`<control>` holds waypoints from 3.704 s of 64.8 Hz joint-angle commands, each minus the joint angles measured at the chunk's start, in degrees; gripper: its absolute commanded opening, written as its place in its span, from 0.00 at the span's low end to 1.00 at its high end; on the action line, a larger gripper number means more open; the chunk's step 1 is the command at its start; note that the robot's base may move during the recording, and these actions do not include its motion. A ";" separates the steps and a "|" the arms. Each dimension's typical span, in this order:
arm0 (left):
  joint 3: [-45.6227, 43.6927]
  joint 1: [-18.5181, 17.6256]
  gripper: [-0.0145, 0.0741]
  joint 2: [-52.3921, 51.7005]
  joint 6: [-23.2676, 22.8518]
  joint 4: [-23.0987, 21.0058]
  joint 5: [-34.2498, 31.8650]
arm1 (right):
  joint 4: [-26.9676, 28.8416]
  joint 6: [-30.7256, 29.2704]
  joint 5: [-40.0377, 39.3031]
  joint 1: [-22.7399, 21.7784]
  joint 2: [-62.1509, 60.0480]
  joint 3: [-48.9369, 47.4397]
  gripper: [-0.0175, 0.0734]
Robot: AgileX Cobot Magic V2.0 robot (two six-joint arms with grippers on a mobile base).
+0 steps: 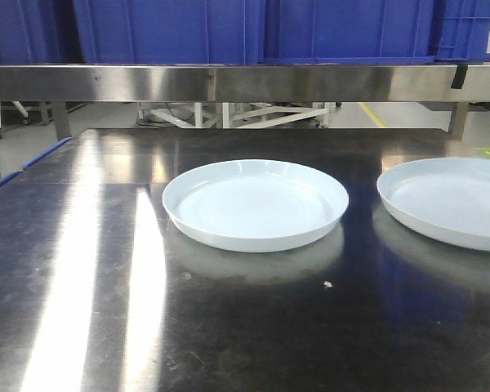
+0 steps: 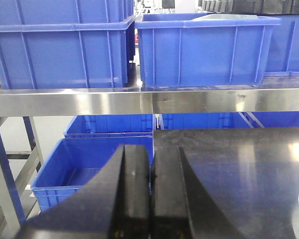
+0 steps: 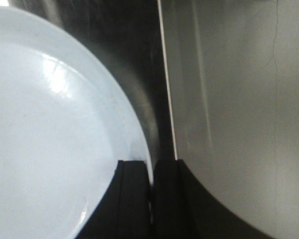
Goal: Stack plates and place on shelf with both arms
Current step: 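Lift the plate with the right gripper and lower it onto the center plate, then grip the rim of the stacked plates with the right gripper, then lift the stacked plates up off the table with the right gripper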
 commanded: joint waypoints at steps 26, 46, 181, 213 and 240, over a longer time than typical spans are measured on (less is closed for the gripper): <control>-2.02 0.12 0.26 0.13 -0.21 -0.12 -4.42 | 19.06 -4.90 -0.39 -1.08 -11.75 -1.58 0.25; -2.02 0.12 0.26 0.13 -0.21 -0.12 -4.42 | 23.22 -6.11 -5.56 12.02 -11.10 -1.39 0.25; -2.02 0.12 0.26 0.13 -0.21 -0.12 -4.42 | 25.26 -6.11 -20.04 27.90 7.82 -1.39 0.53; -2.02 0.12 0.26 0.13 -0.21 -0.12 -4.42 | 25.26 -4.56 -20.90 27.80 4.55 -1.39 0.25; -2.02 0.12 0.26 0.13 -0.21 -0.12 -4.42 | 15.90 -8.38 -41.75 25.01 -11.12 7.36 0.25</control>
